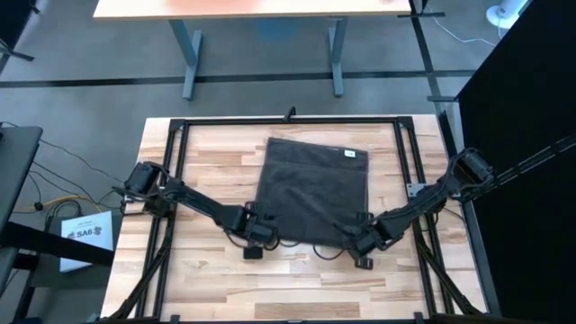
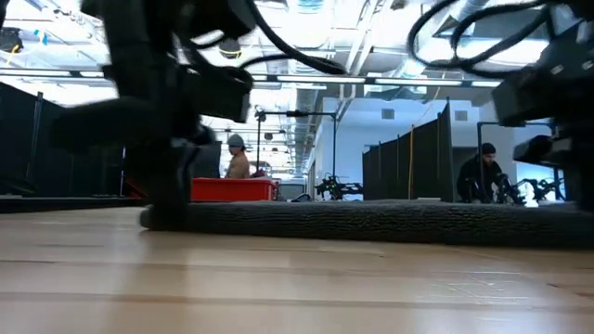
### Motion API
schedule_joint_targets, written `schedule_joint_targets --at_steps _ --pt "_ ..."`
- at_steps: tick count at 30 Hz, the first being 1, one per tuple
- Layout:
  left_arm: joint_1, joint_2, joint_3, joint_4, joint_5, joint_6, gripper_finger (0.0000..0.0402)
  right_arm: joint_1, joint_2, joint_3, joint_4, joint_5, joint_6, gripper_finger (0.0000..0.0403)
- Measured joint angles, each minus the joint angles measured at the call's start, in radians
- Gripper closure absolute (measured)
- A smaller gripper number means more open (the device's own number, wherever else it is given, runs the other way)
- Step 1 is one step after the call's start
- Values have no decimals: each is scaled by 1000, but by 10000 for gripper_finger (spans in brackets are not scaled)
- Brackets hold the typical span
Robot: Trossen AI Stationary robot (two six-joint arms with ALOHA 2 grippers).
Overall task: Roll towel
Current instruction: Roll the black towel
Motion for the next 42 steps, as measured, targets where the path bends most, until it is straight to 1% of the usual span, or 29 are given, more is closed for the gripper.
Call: schedule_joint_targets --at_steps 6,10,14,18,21,24,29,35,37,39,42 --pt "-138 0 0 6 7 -198 394 113 2 -1 125 -7 135 393" --pt "-206 -1 0 19 20 -295 395 170 6 -1 228 -15 208 394" --pt "-226 -8 4 30 38 -314 395 191 5 37 209 -22 238 395" --pt "-225 -23 42 1 101 -281 395 192 5 109 164 -61 232 395" --pt "-213 -60 69 -15 131 -245 395 192 4 167 93 -80 236 395" --pt "-183 -105 75 -76 136 -241 395 192 -1 206 23 -72 263 395" --pt "-109 -177 76 -143 132 -181 395 175 -40 207 -34 -46 297 395" --pt "-7 -200 75 -158 151 -73 395 117 -110 206 -93 -58 313 395" --pt "21 -200 75 -171 182 -44 395 100 -141 205 -92 -63 321 395" --pt "39 -200 75 -188 192 -27 395 100 -175 205 -74 -62 352 395" --pt "44 -205 75 -207 192 -18 395 134 -190 206 4 -58 402 395"
